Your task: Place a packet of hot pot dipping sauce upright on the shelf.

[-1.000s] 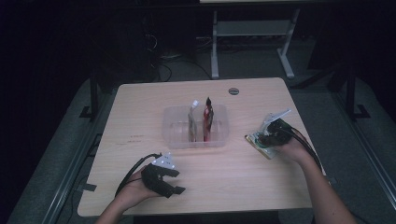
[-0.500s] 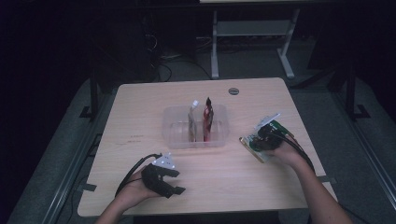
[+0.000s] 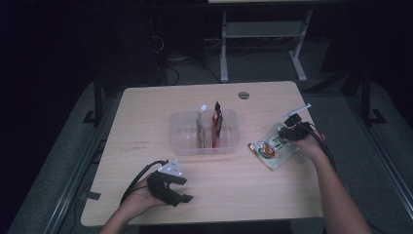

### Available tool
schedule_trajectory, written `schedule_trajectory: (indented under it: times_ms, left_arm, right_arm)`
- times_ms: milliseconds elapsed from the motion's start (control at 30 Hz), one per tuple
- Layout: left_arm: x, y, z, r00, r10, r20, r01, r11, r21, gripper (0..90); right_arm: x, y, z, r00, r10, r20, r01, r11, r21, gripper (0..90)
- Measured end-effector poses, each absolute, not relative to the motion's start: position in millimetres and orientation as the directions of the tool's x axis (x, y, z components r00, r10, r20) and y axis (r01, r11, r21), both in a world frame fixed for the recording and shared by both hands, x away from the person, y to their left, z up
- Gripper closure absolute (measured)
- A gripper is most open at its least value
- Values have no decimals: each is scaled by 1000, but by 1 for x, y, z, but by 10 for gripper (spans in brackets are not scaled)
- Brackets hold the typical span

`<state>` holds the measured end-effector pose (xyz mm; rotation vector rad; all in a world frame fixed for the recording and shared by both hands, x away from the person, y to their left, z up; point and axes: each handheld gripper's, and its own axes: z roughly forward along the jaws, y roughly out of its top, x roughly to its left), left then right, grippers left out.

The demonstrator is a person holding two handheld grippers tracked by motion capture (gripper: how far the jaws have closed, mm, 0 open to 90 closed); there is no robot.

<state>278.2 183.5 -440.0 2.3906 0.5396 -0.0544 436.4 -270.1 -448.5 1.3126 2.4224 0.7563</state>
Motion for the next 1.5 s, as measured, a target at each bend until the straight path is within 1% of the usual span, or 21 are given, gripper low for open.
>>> schedule_trajectory:
  times_ms: [33, 100, 233, 267, 367, 433, 633, 800, 1033, 1300, 1500]
  left_arm:
    - [278, 184, -440, 914, 366, -178, 394, -686, 611, 316]
    - [279, 185, -441, 911, 370, -182, 399, -682, 613, 316]
    - [279, 186, -441, 910, 373, -181, 400, -678, 617, 316]
    - [279, 186, -441, 911, 372, -180, 399, -678, 617, 316]
    - [279, 186, -441, 912, 370, -178, 396, -682, 615, 316]
    - [279, 185, -441, 910, 371, -184, 402, -682, 612, 316]
    - [279, 184, -442, 910, 370, -186, 403, -685, 607, 316]
    - [279, 184, -442, 911, 369, -184, 400, -687, 607, 316]
    - [278, 183, -442, 912, 367, -184, 398, -686, 609, 316]
    - [278, 183, -441, 912, 370, -179, 397, -682, 615, 316]
    - [279, 182, -440, 915, 368, -167, 387, -681, 621, 316]
  right_arm:
    - [443, -276, -449, -525, 851, 2, 696, 429, 575, 900]
    - [447, -280, -449, -512, 859, 9, 706, 415, 574, 900]
    - [449, -283, -447, -496, 868, -8, 707, 410, 576, 900]
    - [450, -286, -449, -484, 875, -21, 722, 412, 556, 900]
    - [451, -293, -451, -465, 885, -20, 738, 400, 543, 900]
    - [451, -296, -452, -461, 887, -38, 744, 409, 529, 900]
    - [449, -299, -456, -470, 882, -34, 746, 417, 519, 900]
    - [446, -292, -456, -516, 856, -27, 723, 453, 521, 900]
    - [432, -275, -456, -589, 808, -4, 682, 500, 533, 900]
    - [414, -255, -457, -686, 725, 52, 626, 553, 550, 900]
    - [401, -230, -456, -761, 646, 55, 564, 619, 547, 900]
